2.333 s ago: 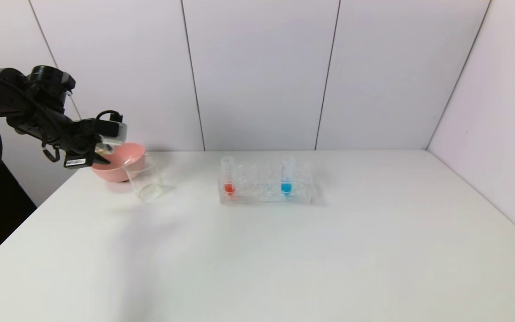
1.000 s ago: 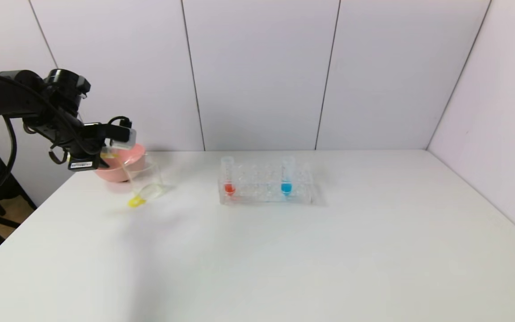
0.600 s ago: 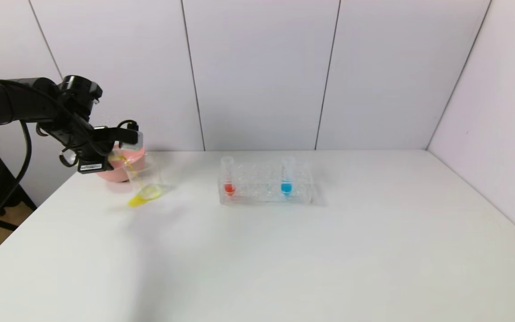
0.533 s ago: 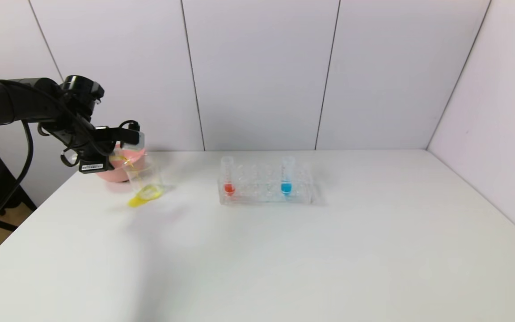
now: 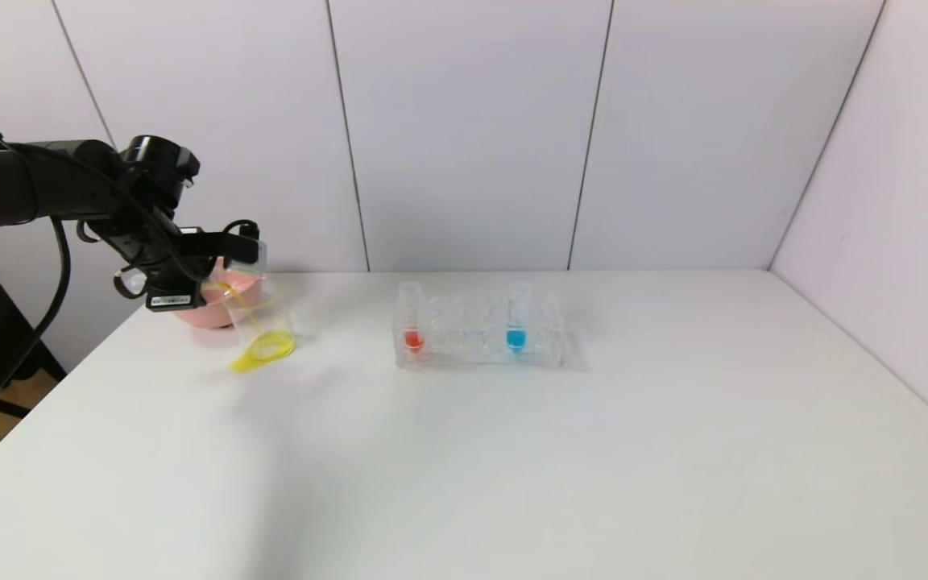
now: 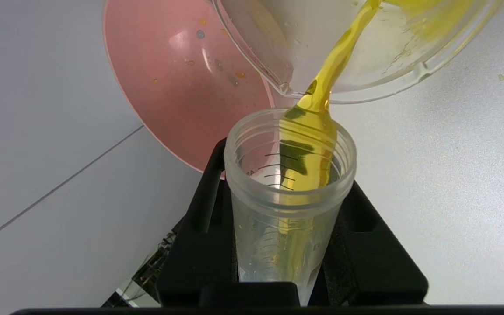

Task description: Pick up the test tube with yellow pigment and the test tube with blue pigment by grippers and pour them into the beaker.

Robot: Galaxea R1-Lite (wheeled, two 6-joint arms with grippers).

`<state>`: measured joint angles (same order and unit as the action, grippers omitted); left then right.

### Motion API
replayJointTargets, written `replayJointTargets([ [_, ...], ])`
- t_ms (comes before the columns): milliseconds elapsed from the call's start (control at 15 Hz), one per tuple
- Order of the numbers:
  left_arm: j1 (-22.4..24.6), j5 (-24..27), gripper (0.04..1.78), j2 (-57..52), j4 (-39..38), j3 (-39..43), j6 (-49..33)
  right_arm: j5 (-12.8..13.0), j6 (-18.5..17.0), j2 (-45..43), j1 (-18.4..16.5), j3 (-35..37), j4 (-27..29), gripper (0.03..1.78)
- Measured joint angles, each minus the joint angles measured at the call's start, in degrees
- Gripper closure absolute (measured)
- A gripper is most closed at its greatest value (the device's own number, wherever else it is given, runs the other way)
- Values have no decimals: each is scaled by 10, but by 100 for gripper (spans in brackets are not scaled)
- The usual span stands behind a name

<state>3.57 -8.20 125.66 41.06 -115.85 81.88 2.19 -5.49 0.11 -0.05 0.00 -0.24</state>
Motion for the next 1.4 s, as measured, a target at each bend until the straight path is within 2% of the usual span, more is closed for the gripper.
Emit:
replayJointTargets([
  [533,-15,-52,128,-4,7,0,7,0,0,0,0,0,0,10],
  [1200,-16,-51,128,-14,8,0,7,0,0,0,0,0,0,10],
  [1400,-15,-47,128,-35,0,0,-33,0,0,0,0,0,0,10],
])
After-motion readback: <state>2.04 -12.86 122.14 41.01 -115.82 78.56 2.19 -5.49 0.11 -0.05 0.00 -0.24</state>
